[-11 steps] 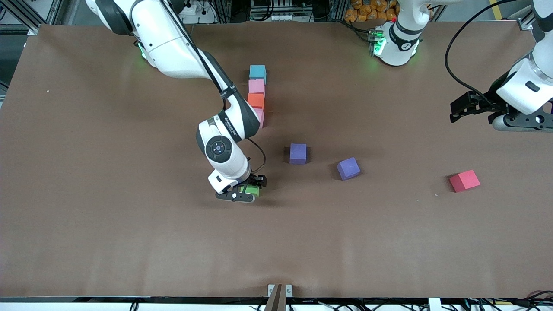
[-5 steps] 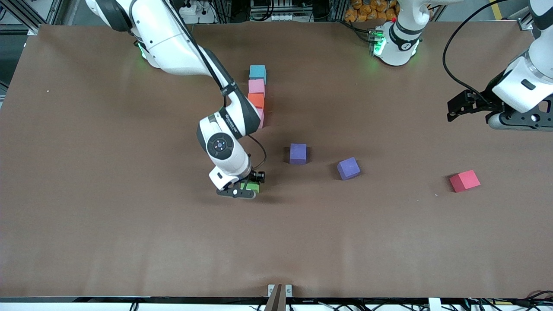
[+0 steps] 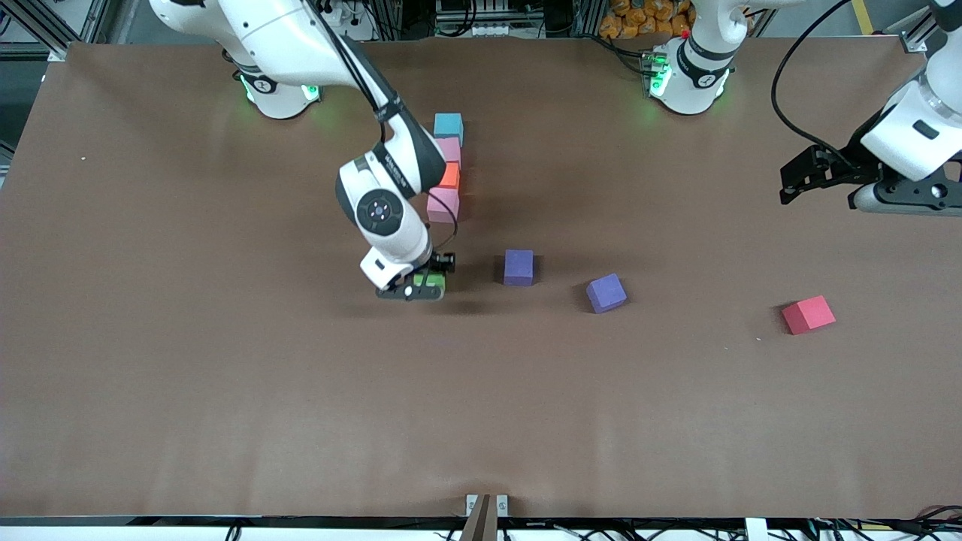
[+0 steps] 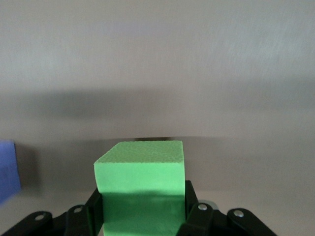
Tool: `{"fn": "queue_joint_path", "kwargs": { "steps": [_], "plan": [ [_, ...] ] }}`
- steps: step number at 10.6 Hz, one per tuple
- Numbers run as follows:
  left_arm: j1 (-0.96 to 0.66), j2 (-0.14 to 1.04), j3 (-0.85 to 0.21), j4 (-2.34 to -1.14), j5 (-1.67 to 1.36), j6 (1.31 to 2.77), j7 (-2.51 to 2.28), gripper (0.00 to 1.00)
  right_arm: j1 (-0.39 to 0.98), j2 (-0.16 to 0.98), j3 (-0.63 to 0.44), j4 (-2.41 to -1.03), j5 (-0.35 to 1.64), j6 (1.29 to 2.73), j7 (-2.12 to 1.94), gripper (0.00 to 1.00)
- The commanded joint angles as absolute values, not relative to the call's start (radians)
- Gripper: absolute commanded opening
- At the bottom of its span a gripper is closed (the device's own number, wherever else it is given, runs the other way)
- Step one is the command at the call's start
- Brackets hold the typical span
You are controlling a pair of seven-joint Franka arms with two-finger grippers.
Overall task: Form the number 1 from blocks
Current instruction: 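Carry the green cube to the line's end and set it down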
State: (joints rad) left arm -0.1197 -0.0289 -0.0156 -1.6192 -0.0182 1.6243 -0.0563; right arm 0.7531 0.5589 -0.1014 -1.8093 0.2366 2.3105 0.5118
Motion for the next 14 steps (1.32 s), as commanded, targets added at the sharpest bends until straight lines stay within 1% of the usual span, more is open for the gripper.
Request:
{"fn": "queue_joint_path", "kwargs": {
  "steps": [1,7,11,12,13,14],
  "plan": [
    [-0.114,-0.04,-0.023,-1.62,0.002,1.611,-0.032,1.0,0.778,0.497,-0.081,-1.91,0.245,2.322,0.497,0.64],
    [-0.12,-0.037,-0.025,-1.62,0.002,1.605,-0.038,1.0,0.847,0.462,-0.081,-1.989,0.252,2.327,0.502,0.64],
    [-0.115,-0.034,-0.023,-1.62,0.002,1.606,-0.031,1.0,0.867,0.446,-0.08,-2.022,0.255,2.33,0.506,0.65],
    [-0.114,-0.034,-0.023,-1.62,0.002,1.606,-0.032,1.0,0.867,0.446,-0.08,-2.023,0.255,2.33,0.506,0.7],
    [-0.114,-0.035,-0.023,-1.62,0.002,1.606,-0.031,1.0,0.868,0.445,-0.08,-2.025,0.255,2.33,0.506,1.0],
    [-0.114,-0.035,-0.023,-1.62,0.002,1.606,-0.032,1.0,0.864,0.436,-0.08,-2.022,0.255,2.324,0.508,1.0]
  ]
}}
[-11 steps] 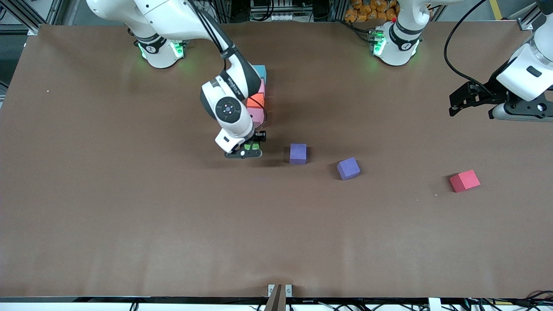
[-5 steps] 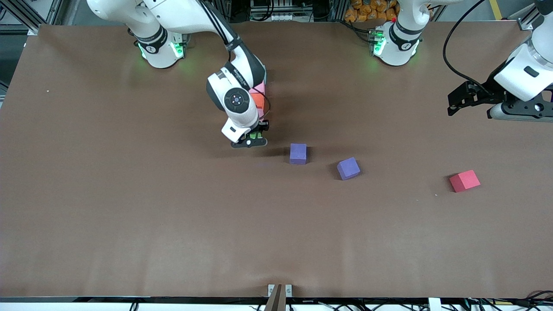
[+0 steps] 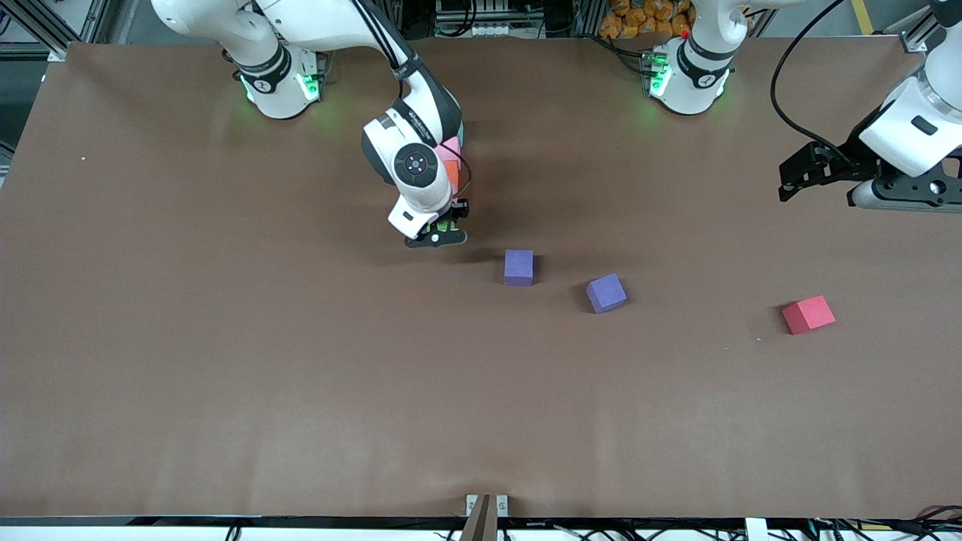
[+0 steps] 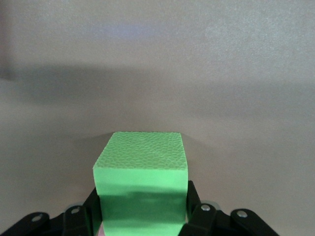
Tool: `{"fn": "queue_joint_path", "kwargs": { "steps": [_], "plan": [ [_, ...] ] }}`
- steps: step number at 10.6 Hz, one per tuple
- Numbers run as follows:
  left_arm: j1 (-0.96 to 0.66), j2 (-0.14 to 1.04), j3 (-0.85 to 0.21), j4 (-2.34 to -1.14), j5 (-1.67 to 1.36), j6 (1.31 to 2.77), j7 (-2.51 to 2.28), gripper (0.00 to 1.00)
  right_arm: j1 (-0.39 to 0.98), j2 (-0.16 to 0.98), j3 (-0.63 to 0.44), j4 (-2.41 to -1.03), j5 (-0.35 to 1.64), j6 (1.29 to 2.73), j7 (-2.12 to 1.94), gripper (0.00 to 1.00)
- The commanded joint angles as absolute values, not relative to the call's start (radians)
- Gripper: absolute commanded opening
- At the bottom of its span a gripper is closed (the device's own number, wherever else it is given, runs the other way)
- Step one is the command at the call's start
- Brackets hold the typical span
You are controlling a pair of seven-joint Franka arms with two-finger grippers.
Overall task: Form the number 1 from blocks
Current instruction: 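Carry the green cube to the line's end and set it down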
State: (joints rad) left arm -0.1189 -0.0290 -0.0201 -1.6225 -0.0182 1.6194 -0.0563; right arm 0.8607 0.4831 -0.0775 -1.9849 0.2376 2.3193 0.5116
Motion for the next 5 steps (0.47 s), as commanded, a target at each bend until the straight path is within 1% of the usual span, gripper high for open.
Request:
{"fn": "queue_joint_path", "kwargs": {
  "steps": [1,3,4,5],
  "plan": [
    [-0.114,-0.035,-0.021,-1.62,0.002,1.606,-0.031,1.0,0.856,0.417,-0.08,-2.022,0.255,2.321,0.508,1.0],
    [-0.114,-0.032,-0.021,-1.618,0.002,1.609,-0.031,1.0,0.807,0.362,-0.08,-2.011,0.255,2.287,0.505,1.0],
    [-0.114,-0.032,-0.02,-1.618,0.002,1.609,-0.031,1.0,0.78,0.351,-0.081,-1.97,0.255,2.254,0.497,1.0],
    [-0.114,-0.031,-0.02,-1.62,0.002,1.609,-0.031,1.0,0.752,0.351,-0.083,-1.9,0.242,2.174,0.489,1.0]
  ]
}}
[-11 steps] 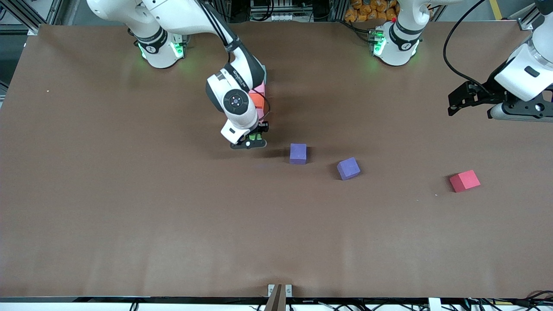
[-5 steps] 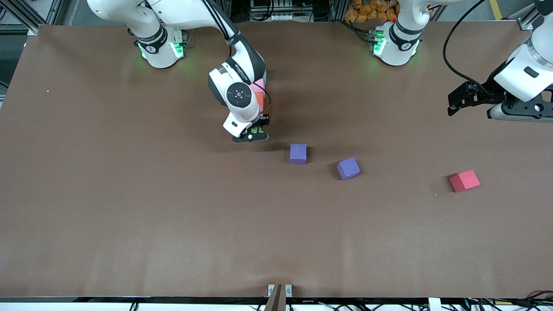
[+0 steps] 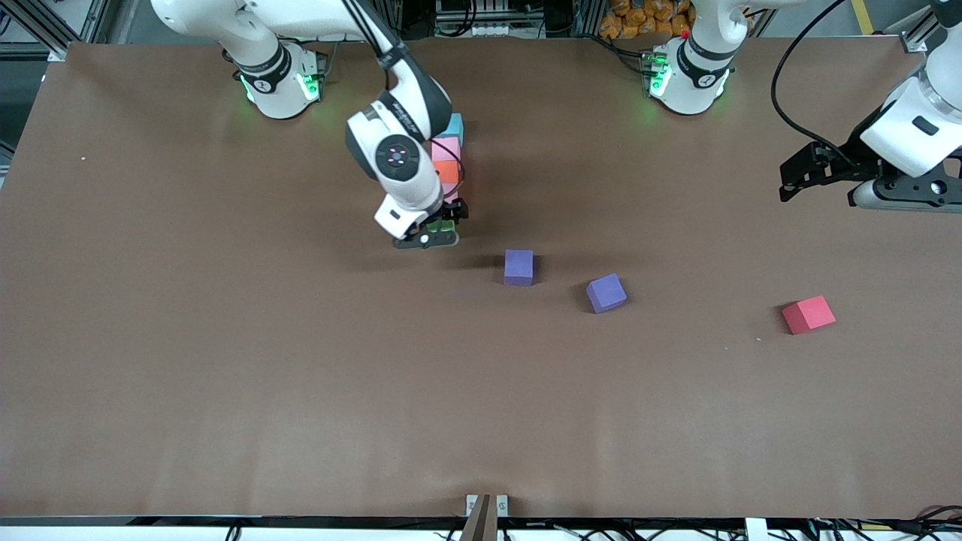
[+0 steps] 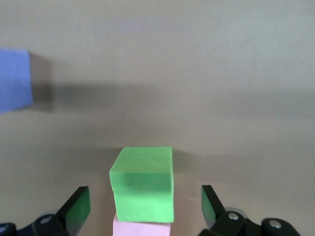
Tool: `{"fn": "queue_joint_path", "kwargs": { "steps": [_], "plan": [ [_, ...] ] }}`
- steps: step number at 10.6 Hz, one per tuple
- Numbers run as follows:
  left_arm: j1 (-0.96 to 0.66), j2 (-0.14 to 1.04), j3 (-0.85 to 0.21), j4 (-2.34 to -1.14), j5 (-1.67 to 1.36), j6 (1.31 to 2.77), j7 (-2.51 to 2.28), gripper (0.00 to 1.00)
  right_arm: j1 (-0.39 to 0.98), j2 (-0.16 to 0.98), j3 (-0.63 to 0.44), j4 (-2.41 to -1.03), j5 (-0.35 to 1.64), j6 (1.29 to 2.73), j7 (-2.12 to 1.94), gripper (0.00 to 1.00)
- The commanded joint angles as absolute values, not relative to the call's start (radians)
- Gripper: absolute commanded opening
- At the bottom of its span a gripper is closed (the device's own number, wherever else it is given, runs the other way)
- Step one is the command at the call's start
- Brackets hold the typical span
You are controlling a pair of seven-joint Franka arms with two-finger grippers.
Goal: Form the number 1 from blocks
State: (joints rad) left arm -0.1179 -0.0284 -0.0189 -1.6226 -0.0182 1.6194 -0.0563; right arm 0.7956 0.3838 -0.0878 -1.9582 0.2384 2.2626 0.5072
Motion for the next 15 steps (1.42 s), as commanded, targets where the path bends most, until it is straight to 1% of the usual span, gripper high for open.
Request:
{"fn": "queue_joint_path", "kwargs": {
  "steps": [1,3,4,5,7,8,10,12,13,15],
  "plan": [
    [-0.114,-0.032,-0.02,-1.62,0.002,1.609,-0.031,1.0,0.723,0.36,-0.089,-1.808,0.209,2.083,0.476,1.0],
    [-0.114,-0.032,-0.02,-1.62,0.002,1.608,-0.031,1.0,0.672,0.392,-0.087,-1.622,-0.019,1.934,0.343,1.0],
    [-0.114,-0.031,-0.02,-1.62,0.002,1.609,-0.031,1.0,0.638,0.399,-0.087,-1.556,-0.024,1.871,0.295,1.0],
    [-0.114,-0.031,-0.02,-1.62,0.002,1.608,-0.031,1.0,0.599,0.397,-0.087,-1.505,-0.025,1.843,0.232,1.0],
    [-0.114,-0.032,-0.021,-1.62,0.002,1.605,-0.031,1.0,0.527,0.371,-0.087,-1.413,-0.029,1.754,0.173,1.0],
    [-0.114,-0.034,-0.021,-1.62,0.002,1.605,-0.031,1.0,0.488,0.327,-0.086,-1.404,-0.034,1.726,0.176,1.0],
    [-0.114,-0.034,-0.023,-1.618,0.002,1.605,-0.029,1.0,0.367,0.243,-0.074,-1.405,-0.029,1.653,0.175,1.0],
    [-0.115,-0.035,-0.025,-1.618,0.002,1.605,-0.029,1.0,0.168,0.18,0.051,-1.405,-0.032,1.609,0.175,1.0],
    [-0.115,-0.035,-0.025,-1.618,0.002,1.605,-0.029,1.0,0.087,0.143,0.098,-1.41,-0.031,1.599,0.173,1.0],
    [-0.123,-0.037,-0.026,-1.618,0.002,1.605,-0.029,1.0,0.032,0.092,0.1,-1.407,-0.026,1.534,0.163,1.0]
  ]
}}
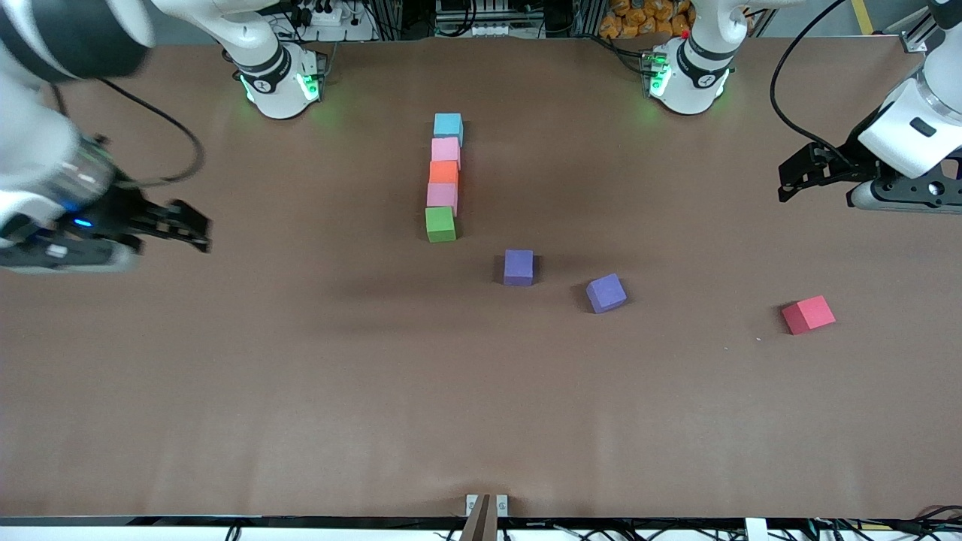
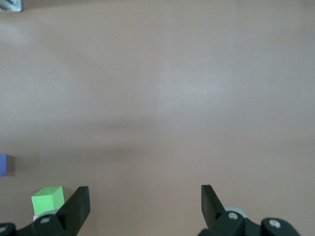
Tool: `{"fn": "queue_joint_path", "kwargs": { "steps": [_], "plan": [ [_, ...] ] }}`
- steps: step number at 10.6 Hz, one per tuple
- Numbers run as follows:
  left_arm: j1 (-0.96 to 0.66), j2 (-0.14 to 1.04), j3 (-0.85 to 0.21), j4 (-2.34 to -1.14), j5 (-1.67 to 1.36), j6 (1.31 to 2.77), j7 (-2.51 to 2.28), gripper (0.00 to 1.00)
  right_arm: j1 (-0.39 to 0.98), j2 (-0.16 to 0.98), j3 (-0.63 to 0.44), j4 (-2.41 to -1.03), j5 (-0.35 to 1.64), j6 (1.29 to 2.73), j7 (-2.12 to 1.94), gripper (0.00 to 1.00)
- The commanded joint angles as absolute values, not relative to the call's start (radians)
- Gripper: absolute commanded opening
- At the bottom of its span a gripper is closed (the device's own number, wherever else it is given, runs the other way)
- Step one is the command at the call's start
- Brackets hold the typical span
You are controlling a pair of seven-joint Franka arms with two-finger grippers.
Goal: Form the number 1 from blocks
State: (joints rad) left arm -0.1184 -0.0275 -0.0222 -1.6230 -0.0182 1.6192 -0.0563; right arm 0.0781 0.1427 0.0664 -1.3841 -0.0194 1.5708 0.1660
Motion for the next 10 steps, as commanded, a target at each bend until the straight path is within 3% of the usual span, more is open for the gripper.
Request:
{"fn": "queue_joint_path", "kwargs": {
  "steps": [1,5,10],
  "plan": [
    [-0.123,-0.037,-0.026,-1.618,0.002,1.605,-0.029,1.0,0.008,0.071,0.1,-1.407,-0.025,1.505,0.119,1.0],
    [-0.126,-0.035,-0.026,-1.618,0.002,1.605,-0.029,1.0,-0.08,0.029,0.091,-1.454,-0.026,1.474,-0.052,1.0],
    [-0.126,-0.034,-0.035,-1.62,0.002,1.605,-0.028,1.0,-0.077,-0.024,0.037,-1.581,-0.032,1.476,-0.092,1.0]
  ]
}}
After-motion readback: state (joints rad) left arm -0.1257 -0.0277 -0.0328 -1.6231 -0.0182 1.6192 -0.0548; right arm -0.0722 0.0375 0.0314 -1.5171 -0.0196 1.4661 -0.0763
